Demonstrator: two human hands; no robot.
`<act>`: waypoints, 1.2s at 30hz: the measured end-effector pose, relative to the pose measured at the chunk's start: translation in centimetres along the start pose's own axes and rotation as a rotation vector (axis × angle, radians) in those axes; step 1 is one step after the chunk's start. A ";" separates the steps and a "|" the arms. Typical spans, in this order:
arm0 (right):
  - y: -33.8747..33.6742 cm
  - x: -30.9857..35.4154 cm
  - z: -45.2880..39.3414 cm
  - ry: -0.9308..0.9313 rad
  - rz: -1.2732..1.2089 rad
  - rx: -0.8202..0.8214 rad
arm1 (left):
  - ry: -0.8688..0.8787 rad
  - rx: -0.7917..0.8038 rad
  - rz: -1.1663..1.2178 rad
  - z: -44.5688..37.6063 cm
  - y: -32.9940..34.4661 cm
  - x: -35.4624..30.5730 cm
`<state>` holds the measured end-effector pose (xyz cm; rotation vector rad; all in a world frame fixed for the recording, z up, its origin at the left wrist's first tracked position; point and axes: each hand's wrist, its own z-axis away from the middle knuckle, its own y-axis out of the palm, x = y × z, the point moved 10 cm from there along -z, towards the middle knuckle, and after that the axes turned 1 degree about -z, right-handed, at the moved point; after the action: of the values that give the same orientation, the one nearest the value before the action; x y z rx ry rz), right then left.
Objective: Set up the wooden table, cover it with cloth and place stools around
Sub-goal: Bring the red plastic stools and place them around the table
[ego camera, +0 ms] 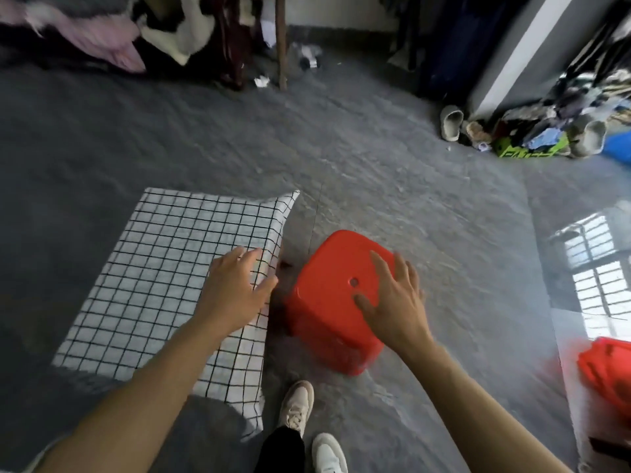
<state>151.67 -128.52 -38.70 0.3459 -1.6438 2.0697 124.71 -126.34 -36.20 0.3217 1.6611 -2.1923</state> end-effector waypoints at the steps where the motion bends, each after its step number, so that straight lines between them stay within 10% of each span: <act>1: -1.7 2.0 1.6 -0.029 0.014 0.008 | -0.018 -0.029 0.009 2.1 -2.5 0.0; 14: -8.7 30.5 15.6 -0.529 0.065 0.066 | -0.210 -0.401 0.206 23.4 -24.8 7.0; 36: 15.2 72.8 40.4 -1.039 0.250 0.175 | -0.552 -0.718 0.285 50.1 -40.8 53.2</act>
<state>77.83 -155.11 -7.02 1.5470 -2.0969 2.3855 61.34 -172.93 -7.59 -0.2161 1.7872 -1.2095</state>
